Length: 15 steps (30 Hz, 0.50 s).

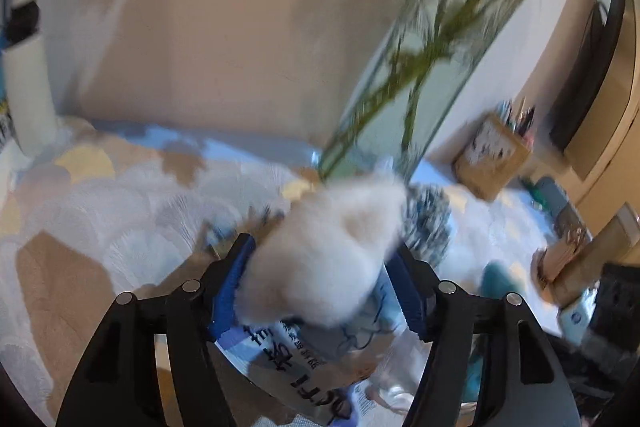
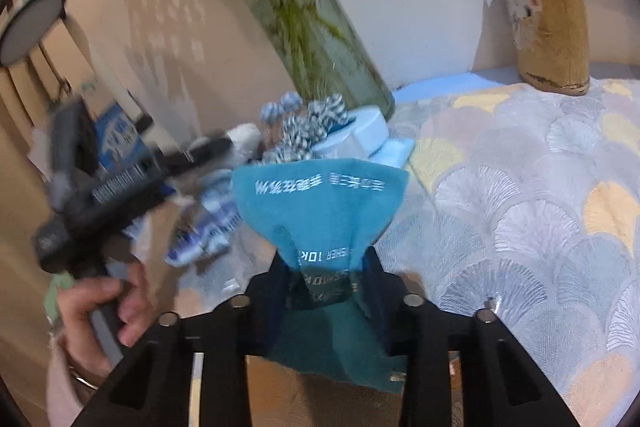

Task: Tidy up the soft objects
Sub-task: 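Grasp the white plush toy with the left tool while the right tool grasps the teal towel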

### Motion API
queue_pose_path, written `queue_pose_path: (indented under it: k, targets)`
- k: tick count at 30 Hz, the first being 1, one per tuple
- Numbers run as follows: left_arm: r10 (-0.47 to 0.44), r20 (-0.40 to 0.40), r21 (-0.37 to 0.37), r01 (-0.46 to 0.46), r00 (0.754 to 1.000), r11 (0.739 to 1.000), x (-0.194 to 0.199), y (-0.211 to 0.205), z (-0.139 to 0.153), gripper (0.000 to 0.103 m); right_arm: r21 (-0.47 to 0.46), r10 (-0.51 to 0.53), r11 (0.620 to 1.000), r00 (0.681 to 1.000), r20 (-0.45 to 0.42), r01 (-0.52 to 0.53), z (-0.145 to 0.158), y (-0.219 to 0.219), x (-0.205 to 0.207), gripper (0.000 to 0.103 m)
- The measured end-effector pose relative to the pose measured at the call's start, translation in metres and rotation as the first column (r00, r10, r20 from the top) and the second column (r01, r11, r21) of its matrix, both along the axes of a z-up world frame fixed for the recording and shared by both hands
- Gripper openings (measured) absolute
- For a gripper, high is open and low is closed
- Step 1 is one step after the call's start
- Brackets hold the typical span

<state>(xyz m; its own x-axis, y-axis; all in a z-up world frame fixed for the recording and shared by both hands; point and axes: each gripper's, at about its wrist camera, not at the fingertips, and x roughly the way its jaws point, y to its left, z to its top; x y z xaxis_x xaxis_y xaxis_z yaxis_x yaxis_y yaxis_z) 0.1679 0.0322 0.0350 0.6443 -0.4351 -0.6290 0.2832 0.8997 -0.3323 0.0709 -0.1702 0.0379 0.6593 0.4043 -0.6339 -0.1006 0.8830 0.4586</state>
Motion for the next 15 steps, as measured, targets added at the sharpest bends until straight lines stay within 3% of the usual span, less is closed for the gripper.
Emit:
queue_pose_path:
  k: [1,2,6,9,11,13,15]
  targets:
    - [0.003,0.005,0.001,-0.003,1.0,1.0,-0.001,0.0,-0.001,0.043,0.018,-0.008,1.0,1.0,0.013,0.008,0.001,-0.004,-0.002,0.034]
    - [-0.006,0.002,-0.006,0.006,1.0,1.0,0.0,-0.001,-0.001,0.038,0.036,-0.015,0.999,1.0,0.022,0.014,0.002,-0.007,-0.004,0.033]
    - [-0.005,0.026,-0.017,0.006,1.0,1.0,-0.004,0.002,0.004,0.039,0.089,-0.04,0.995,0.998,0.054,0.035,0.006,-0.016,-0.01,0.033]
    - [-0.01,-0.001,-0.026,0.01,1.0,1.0,-0.001,0.003,0.001,0.052,0.147,-0.037,0.989,0.998,0.058,0.028,0.005,-0.023,-0.011,0.033]
    - [-0.026,-0.017,-0.061,0.025,1.0,0.998,0.001,0.004,0.0,0.066,0.165,-0.054,0.985,0.998,0.038,0.047,0.003,-0.028,-0.012,0.033]
    - [-0.027,0.0,-0.083,0.027,1.0,0.996,-0.001,0.004,0.002,0.081,0.184,-0.067,0.981,0.997,0.03,0.06,0.002,-0.033,-0.013,0.033]
    - [-0.013,0.041,-0.098,0.017,0.999,0.995,-0.001,0.005,0.009,0.086,0.197,-0.078,0.978,0.997,0.022,0.072,0.001,-0.038,-0.013,0.034]
